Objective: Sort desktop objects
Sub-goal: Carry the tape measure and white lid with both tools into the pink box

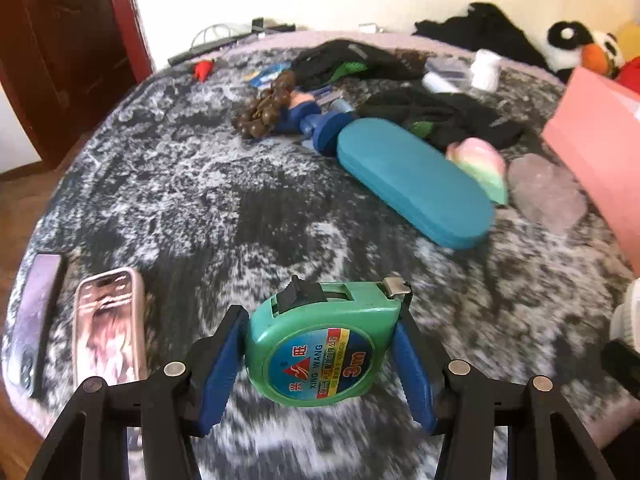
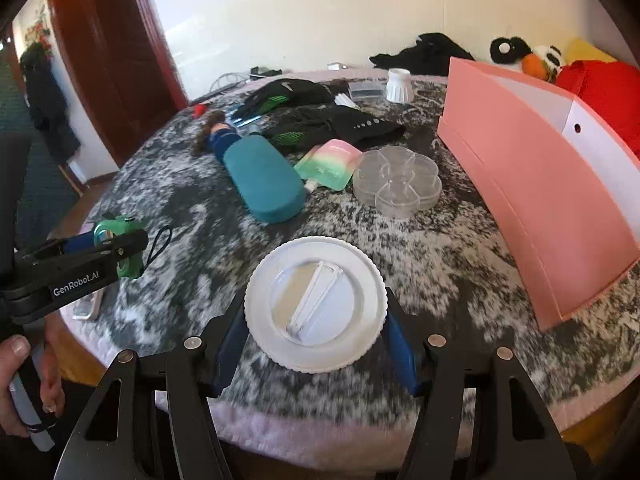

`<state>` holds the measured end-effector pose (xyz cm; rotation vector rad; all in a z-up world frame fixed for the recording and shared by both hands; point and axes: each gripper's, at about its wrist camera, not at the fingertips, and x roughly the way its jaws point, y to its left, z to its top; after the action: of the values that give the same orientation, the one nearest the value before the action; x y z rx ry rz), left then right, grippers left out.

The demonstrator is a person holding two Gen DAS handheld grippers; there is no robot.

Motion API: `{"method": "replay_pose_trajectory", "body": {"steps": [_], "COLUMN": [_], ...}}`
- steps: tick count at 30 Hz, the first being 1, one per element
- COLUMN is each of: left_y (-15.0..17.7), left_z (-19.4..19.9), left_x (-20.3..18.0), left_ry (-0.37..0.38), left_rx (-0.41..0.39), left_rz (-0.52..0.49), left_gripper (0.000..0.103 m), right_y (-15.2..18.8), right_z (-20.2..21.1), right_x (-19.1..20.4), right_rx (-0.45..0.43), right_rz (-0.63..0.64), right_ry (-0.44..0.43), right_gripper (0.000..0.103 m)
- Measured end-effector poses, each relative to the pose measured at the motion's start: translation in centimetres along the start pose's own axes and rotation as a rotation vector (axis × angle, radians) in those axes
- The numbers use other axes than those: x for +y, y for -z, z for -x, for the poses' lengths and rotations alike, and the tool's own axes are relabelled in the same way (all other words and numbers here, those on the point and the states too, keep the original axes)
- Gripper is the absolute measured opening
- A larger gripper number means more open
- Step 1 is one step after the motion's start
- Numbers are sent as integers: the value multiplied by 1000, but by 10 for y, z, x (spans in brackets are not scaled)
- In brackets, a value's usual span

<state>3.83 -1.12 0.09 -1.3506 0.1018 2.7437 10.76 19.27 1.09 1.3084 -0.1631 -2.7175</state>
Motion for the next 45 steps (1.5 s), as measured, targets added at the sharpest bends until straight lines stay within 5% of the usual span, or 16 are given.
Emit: {"method": "replay_pose_trajectory", "body": {"steps": [19,35,45], "left_y": [-27,-79,-133], "left_z": [120,140,118], "left_x": [-106,-263,-338], "left_ry": [123,288,356], "left_rx": [-200,-269,-284], "left_rz": [-154,-359,-416], "left_gripper": [60,60,60], "right_y": [4,-22,-70], "right_z": [138,207,192], "right_x": [-73,-195,-250], "right_rx": [-203,-325,-348], "right_rz": [-93,-244,-287], "right_ry": [73,238,293], "right_gripper": [65,65,65]}}
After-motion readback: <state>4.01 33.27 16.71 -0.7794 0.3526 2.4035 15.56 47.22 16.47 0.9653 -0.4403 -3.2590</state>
